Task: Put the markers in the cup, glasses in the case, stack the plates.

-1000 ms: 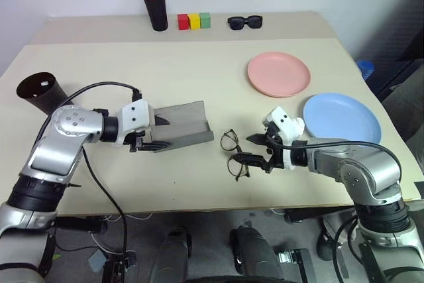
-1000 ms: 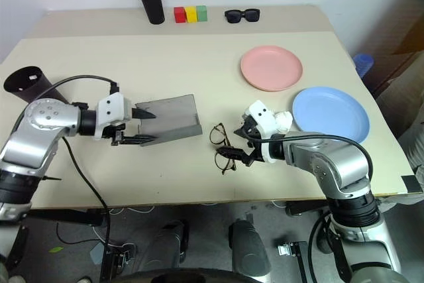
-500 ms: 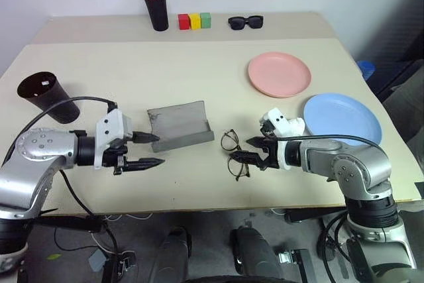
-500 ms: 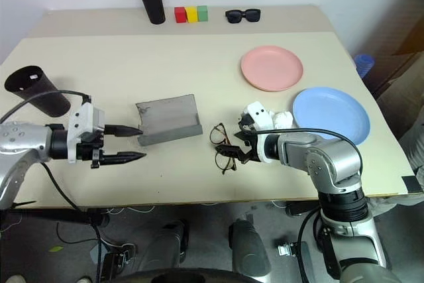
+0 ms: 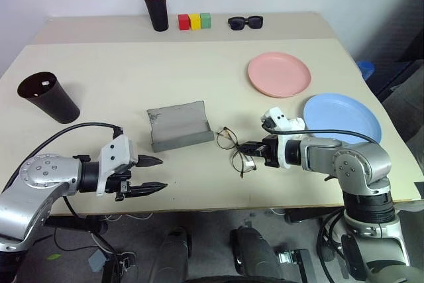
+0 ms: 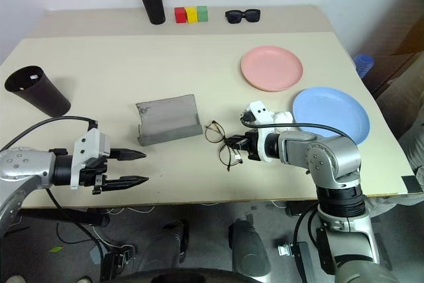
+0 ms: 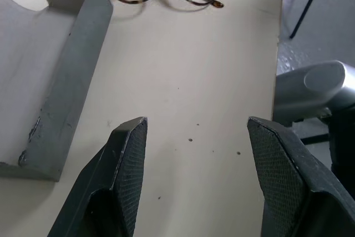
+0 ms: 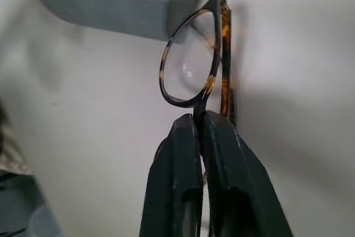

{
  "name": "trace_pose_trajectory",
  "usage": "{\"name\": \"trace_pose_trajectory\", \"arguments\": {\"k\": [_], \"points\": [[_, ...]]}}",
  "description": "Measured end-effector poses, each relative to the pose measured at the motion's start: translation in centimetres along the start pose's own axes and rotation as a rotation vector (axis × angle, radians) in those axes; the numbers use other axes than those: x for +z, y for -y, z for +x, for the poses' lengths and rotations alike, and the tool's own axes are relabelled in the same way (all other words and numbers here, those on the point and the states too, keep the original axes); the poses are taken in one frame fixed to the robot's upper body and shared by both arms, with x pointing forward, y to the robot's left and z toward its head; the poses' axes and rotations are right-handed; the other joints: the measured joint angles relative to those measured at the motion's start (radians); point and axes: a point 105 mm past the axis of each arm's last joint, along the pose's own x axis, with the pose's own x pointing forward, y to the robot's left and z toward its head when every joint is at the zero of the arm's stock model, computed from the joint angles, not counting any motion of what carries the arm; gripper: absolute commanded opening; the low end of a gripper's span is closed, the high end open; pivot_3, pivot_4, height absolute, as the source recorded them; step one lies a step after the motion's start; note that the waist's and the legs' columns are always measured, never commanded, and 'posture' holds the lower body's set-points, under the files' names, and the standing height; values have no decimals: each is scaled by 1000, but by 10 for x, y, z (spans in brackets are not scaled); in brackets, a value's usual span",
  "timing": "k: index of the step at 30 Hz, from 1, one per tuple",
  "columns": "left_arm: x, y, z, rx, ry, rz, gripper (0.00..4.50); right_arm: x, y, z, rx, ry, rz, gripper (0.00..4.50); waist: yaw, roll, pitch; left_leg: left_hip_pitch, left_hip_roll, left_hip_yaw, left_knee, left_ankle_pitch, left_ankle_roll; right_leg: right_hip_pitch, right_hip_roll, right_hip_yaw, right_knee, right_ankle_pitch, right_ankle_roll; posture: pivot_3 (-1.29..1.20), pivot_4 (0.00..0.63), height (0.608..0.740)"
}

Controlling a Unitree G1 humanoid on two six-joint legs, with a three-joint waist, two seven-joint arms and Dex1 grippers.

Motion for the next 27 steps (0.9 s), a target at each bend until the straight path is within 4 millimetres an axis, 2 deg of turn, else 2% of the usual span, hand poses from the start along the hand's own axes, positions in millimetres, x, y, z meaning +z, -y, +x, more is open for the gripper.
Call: {"name": "trace_pose_trajectory", "arguments": {"k": [5, 8, 10, 12, 15, 18, 22, 24, 27], "points": [[-4, -7, -5, 86, 37, -35, 2932, 2, -1, -2, -6, 5, -12, 45, -1, 0, 0, 0, 0, 1, 0, 0, 0, 0, 0, 0, 0, 0, 0, 0, 150, 740], [-8, -9, -6, 135, 83, -59, 2932, 9, 0, -9, -22, 13, -81, 45, 1, 0, 0, 0, 0, 1, 0, 0, 0, 0, -1, 0, -1, 0, 0, 0, 150, 740], [-10, -11, -11, 186, 144, -95, 2932, 20, -6, -15, -12, 18, -192, 45, 0, 1, 0, 0, 0, 1, 0, 0, 0, 0, -1, 0, -1, 0, 0, 0, 150, 740], [-15, -13, -17, 244, 200, -147, 2932, 41, -18, -23, 14, 56, -320, 45, -2, 1, 0, 0, 1, 1, 0, 0, 1, 0, -1, 0, -1, 0, 0, 0, 150, 740], [-16, -20, -22, 333, 302, -187, 2932, 63, -34, -24, 55, 106, -446, 45, 1, 0, 0, 0, 1, 1, 0, 0, 1, 0, 0, 0, -2, 0, 0, 0, 150, 740], [-29, -25, -30, 426, 328, -231, 2932, 83, -50, -11, 106, 136, -567, 45, -4, 0, 0, 1, 1, 3, 0, 0, 1, 0, 0, 1, -2, 0, 0, 0, 150, 740], [-41, -24, -34, 477, 298, -253, 2932, 110, -73, 21, 195, 183, -709, 45, -9, 0, 0, 0, 1, 2, 0, 0, 1, -1, 0, 1, -2, 1, -1, 0, 150, 740], [-42, -26, -35, 495, 293, -250, 2932, 116, -81, 36, 238, 185, -754, 45, -2, 0, 0, 0, 1, 2, 0, 0, 1, -1, 0, 1, -2, 1, -1, 0, 150, 740], [-44, -28, -39, 520, 280, -253, 2932, 120, -83, 59, 265, 161, -821, 45, 0, 0, 0, 0, 0, 2, 0, 0, 1, -1, -1, 1, -2, 1, -1, 0, 150, 740]]}}
